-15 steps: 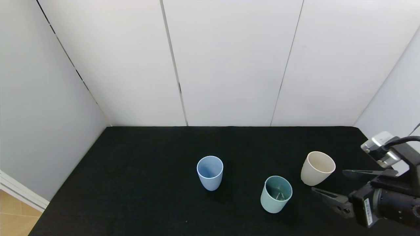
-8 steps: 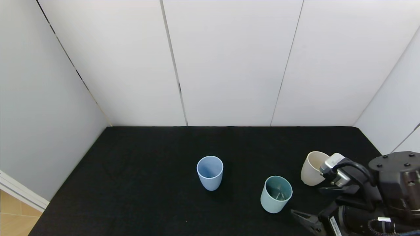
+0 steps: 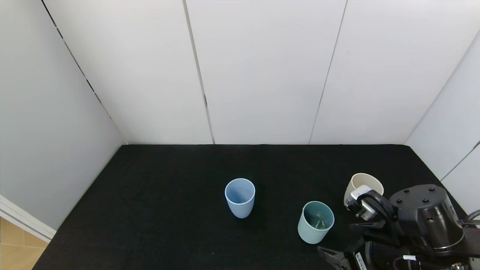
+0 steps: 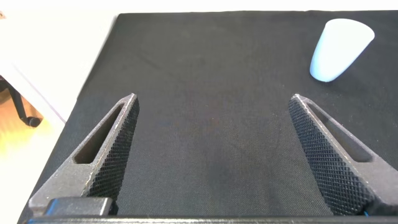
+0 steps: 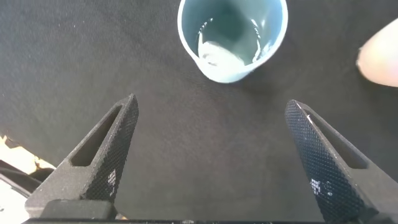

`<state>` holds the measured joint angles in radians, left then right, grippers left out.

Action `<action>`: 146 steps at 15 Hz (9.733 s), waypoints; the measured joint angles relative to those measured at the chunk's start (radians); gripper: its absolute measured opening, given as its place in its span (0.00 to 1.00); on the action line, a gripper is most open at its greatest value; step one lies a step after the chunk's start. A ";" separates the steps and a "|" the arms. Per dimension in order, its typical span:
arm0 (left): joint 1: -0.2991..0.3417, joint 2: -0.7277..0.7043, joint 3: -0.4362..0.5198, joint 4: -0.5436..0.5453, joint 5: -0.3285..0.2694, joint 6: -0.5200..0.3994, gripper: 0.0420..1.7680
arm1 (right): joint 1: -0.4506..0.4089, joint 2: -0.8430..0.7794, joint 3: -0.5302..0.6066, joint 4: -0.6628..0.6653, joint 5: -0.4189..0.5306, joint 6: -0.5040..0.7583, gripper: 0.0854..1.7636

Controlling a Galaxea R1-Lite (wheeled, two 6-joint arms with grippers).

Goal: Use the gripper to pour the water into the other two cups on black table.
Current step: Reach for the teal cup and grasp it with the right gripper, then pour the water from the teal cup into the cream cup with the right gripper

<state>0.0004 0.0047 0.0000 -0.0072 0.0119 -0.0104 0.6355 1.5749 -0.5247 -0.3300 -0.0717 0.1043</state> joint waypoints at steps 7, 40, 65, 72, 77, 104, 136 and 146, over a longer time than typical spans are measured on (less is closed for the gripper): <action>0.000 0.000 0.000 0.000 0.000 0.000 0.97 | -0.008 0.106 0.001 -0.110 -0.002 0.006 0.97; 0.000 0.000 0.000 0.000 0.000 0.000 0.97 | -0.051 0.399 -0.001 -0.525 0.003 0.006 0.97; 0.000 0.000 0.000 0.000 0.000 0.000 0.97 | -0.171 0.193 -0.226 -0.190 0.003 -0.136 0.67; 0.000 0.000 0.000 0.000 0.000 0.000 0.97 | -0.288 0.059 -0.380 0.007 0.004 -0.283 0.67; 0.000 0.000 0.000 0.000 0.000 0.000 0.97 | -0.410 -0.042 -0.423 0.148 0.012 -0.342 0.67; 0.000 0.000 0.000 0.000 0.000 0.000 0.97 | -0.660 -0.007 -0.323 0.286 -0.068 -1.092 0.67; 0.000 0.000 0.000 0.000 0.000 0.000 0.97 | -0.417 0.237 -0.548 0.279 -0.540 -1.446 0.66; 0.000 0.000 0.000 0.000 0.000 0.000 0.97 | -0.410 0.229 -0.547 0.279 -0.540 -1.467 0.66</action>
<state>0.0000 0.0047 0.0000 -0.0072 0.0119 -0.0104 0.2251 1.8036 -1.0717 -0.0509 -0.6119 -1.3623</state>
